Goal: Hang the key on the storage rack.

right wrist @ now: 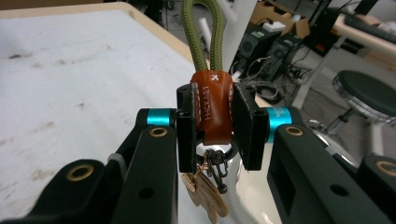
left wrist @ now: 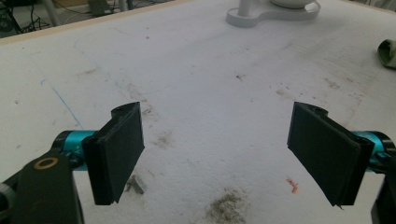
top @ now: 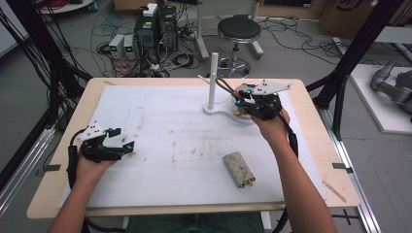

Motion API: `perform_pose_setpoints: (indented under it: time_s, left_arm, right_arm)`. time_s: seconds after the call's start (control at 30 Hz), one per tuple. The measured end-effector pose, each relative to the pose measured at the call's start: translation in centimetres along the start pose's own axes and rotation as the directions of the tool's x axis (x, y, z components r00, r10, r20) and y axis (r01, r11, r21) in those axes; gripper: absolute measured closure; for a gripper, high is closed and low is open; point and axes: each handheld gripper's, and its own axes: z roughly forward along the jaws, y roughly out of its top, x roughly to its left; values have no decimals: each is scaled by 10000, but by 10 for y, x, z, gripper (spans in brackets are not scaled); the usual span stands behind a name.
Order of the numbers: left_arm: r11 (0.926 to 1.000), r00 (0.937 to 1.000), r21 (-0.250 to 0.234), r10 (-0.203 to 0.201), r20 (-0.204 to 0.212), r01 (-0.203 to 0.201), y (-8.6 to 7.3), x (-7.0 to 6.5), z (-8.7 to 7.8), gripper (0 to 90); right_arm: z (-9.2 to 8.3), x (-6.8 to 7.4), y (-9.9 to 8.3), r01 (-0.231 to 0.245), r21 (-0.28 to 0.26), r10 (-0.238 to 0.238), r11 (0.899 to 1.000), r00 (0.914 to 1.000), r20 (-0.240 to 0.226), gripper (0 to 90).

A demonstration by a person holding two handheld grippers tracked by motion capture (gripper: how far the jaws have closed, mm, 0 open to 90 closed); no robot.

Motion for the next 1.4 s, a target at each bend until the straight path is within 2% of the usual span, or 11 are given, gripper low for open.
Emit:
perform_pose_setpoints:
  time_s: [0.1,0.27,0.4,0.57,0.8,1.0,1.1,1.23,1.3,1.4]
  left_arm:
    - [10000,10000,-96,-5,-1,5,0,0,-2,185]
    - [9999,10000,-112,-94,5,95,-1,0,-3,185]
    - [9999,10000,-59,-91,13,91,-1,1,-2,185]
    - [9999,10000,-79,-96,-12,96,-1,1,-3,185]
    - [9999,9999,-69,-131,-4,131,-2,1,-3,185]
    - [9999,10000,-55,-95,2,95,-1,2,-3,185]
    - [9999,9999,-70,-131,4,131,-2,1,-3,185]
    - [9999,9999,-36,-108,34,108,-2,1,-3,185]
    - [9999,9999,-42,-103,22,103,-2,2,-3,185]
    - [9999,9999,-41,-99,12,99,-2,1,-3,185]
  right_arm:
    - [2,-1,6,-34,-28,35,10000,9999,126,730]
    - [9,-1,17,198,-92,-196,9998,9995,257,730]
    - [14,-2,20,340,13,-340,9994,9988,366,730]
    - [18,-5,22,228,101,-232,9997,9989,398,730]
    - [28,-2,29,529,313,-545,9981,9973,502,729]
    - [34,-1,27,573,674,-612,9961,9965,572,725]
    - [35,-1,27,630,660,-671,9958,9959,614,720]
    - [36,-1,26,522,791,-578,9955,9959,703,649]
    - [34,0,26,339,654,-407,9973,9935,1063,515]
    - [32,-1,25,235,555,-293,9982,9940,1057,485]
